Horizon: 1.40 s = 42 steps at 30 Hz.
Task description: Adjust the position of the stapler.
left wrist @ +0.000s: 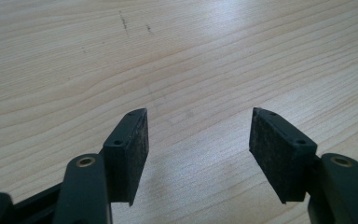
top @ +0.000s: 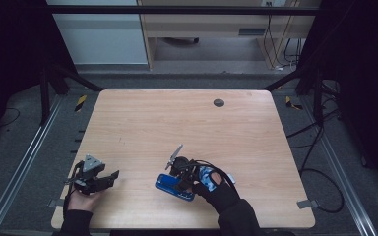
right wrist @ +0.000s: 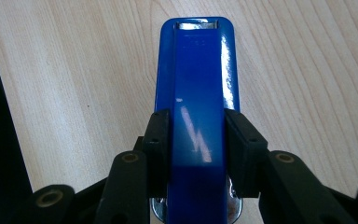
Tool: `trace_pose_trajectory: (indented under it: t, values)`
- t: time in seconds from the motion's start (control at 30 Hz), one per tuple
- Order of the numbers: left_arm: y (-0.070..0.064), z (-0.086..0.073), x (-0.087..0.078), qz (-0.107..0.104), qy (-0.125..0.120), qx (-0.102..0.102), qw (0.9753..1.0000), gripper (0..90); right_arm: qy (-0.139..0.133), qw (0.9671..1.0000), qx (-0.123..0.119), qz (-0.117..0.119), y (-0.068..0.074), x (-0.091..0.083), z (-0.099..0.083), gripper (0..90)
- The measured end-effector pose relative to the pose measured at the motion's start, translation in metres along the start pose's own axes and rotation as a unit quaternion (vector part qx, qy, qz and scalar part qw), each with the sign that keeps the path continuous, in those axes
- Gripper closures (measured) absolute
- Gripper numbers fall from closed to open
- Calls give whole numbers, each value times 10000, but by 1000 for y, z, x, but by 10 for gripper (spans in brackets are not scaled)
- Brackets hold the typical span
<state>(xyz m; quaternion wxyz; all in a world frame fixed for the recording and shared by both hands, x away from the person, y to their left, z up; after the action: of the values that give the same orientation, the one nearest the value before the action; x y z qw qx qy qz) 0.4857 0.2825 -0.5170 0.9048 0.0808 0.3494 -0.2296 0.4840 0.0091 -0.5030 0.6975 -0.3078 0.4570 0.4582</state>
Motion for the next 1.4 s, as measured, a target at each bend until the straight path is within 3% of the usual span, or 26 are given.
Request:
trace_pose_trajectory:
  t: [0.7, 0.93, 1.4]
  values:
    - [0, 0, 0, 7, 1, 3, 10000, 375, -109, 9997, -126, -159, 2, -1, -1, 660]
    - [0, 0, 0, 5, 0, 1, 10000, 375, -117, 9992, -307, -227, 2, -3, -1, 661]
    - [0, 0, 0, 11, 11, 5, 10000, 375, -132, 9973, -710, -87, -4, -18, -10, 662]
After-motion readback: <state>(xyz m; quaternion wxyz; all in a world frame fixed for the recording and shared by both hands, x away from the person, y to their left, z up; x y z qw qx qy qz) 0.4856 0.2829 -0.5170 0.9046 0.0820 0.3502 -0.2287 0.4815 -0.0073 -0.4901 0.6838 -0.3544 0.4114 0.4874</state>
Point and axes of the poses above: each handheld gripper's, and its own axes: x roughly forward along the jaws, z roughly out of its top, y roughly to its left, the point moved 6 cm from there along x, roughly forward along the jaws, and after that the axes turned 4 degrees about -z, right-handed, at the moved point
